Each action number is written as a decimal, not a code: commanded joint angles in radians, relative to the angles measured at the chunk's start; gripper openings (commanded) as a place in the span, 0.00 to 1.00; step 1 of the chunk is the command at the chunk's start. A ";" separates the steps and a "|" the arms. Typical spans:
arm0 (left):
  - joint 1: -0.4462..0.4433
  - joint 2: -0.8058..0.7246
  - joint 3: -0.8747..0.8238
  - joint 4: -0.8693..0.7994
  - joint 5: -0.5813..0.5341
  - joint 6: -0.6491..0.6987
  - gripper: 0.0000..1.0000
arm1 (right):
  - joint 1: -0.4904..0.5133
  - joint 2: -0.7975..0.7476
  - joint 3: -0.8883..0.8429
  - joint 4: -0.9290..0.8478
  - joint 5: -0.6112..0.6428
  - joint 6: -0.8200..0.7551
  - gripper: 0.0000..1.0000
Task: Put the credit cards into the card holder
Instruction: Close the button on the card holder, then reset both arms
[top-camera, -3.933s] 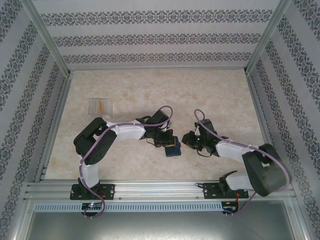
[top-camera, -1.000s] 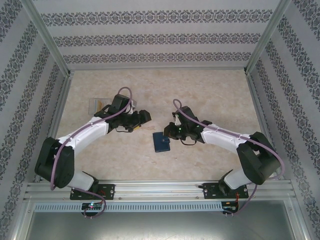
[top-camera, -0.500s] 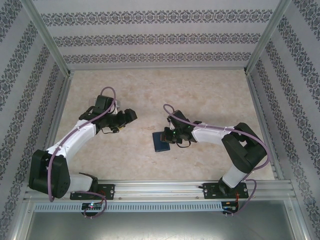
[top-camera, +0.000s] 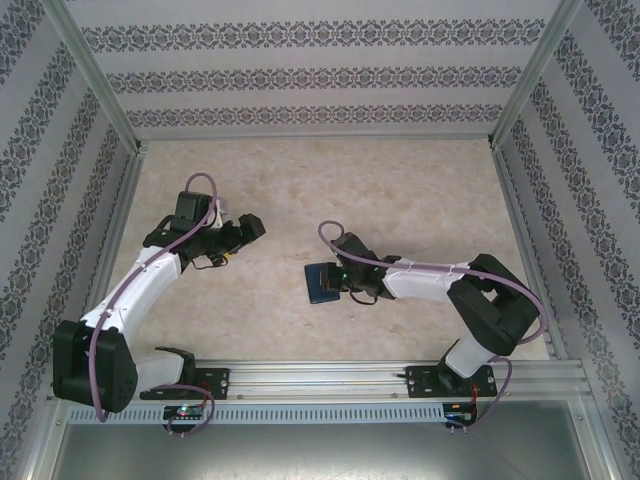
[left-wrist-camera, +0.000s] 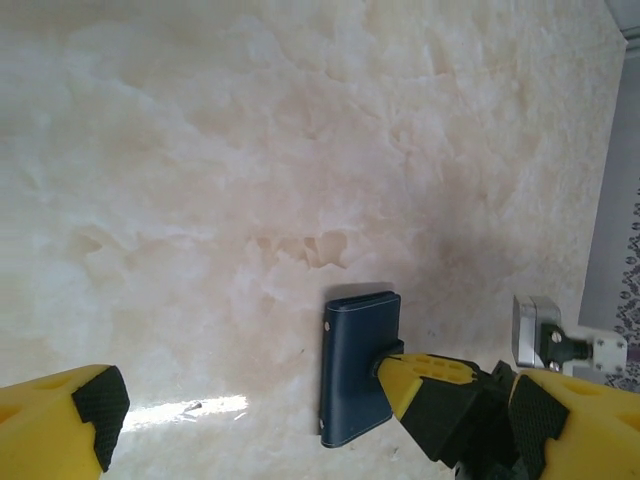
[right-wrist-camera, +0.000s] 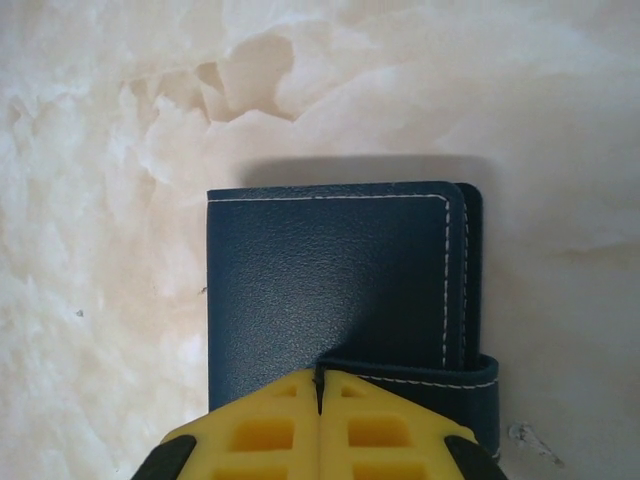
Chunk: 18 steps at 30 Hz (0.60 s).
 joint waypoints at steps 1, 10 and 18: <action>0.027 -0.039 -0.001 -0.071 -0.060 0.054 1.00 | 0.048 0.033 -0.063 -0.115 0.161 -0.051 0.04; 0.073 -0.078 0.034 -0.138 -0.179 0.094 0.99 | 0.035 -0.120 0.004 -0.109 0.120 -0.105 0.11; 0.075 -0.123 0.054 -0.165 -0.347 0.155 0.99 | -0.053 -0.414 0.100 -0.185 0.152 -0.172 0.20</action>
